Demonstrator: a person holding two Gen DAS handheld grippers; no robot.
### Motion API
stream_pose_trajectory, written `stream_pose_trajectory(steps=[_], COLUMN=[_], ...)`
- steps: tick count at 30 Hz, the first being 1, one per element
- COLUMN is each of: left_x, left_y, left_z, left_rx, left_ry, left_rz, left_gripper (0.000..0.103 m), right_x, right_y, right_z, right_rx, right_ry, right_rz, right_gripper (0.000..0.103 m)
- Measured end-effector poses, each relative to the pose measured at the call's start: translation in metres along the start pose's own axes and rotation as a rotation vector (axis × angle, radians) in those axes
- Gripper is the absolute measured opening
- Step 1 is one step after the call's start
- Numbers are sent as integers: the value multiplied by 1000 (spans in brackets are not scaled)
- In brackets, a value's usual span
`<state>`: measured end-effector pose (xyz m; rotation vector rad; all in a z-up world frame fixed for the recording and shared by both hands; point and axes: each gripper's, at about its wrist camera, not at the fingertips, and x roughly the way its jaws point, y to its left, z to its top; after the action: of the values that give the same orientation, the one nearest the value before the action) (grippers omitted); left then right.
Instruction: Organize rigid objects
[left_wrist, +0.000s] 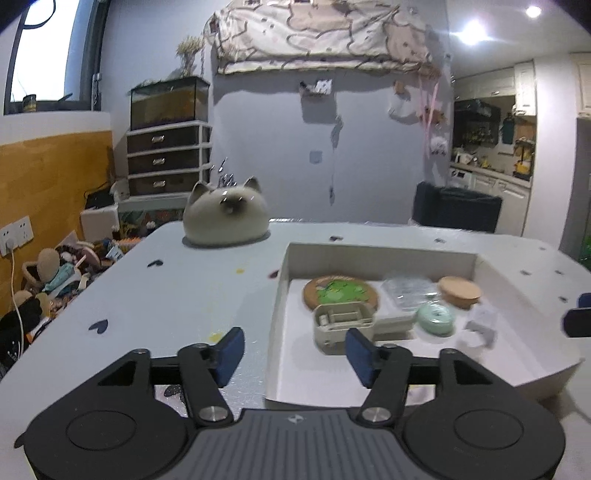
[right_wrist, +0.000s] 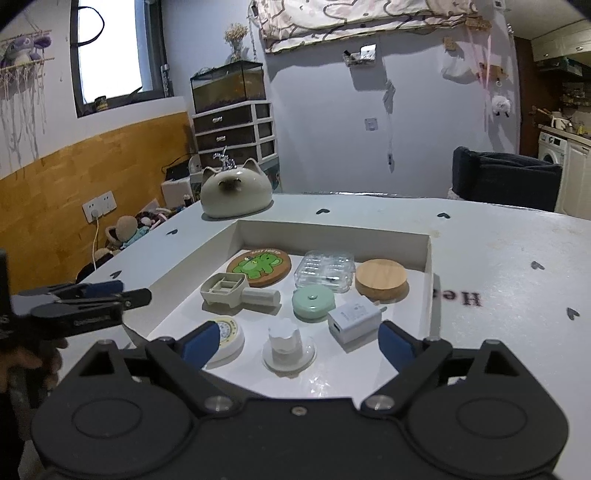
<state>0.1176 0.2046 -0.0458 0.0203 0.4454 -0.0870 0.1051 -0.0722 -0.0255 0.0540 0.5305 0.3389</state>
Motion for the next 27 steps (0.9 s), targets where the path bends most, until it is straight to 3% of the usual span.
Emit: stream_pose_trajectory(steps=[6, 17, 27], left_x=[-38, -103, -139], left_y=[-22, -54, -69], left_z=[5, 7, 2], left_rx=[16, -31, -44], left_ry=[-20, -93, -91], left_rz=[-47, -135, -109], left_gripper=[71, 101, 103], right_x=[-28, -75, -108], right_y=[1, 3, 3], right_z=[0, -18, -31], right_rx=[-17, -25, -9], right_ry=[-50, -99, -143], right_rz=[-57, -134, -174], right_gripper=[96, 97, 97])
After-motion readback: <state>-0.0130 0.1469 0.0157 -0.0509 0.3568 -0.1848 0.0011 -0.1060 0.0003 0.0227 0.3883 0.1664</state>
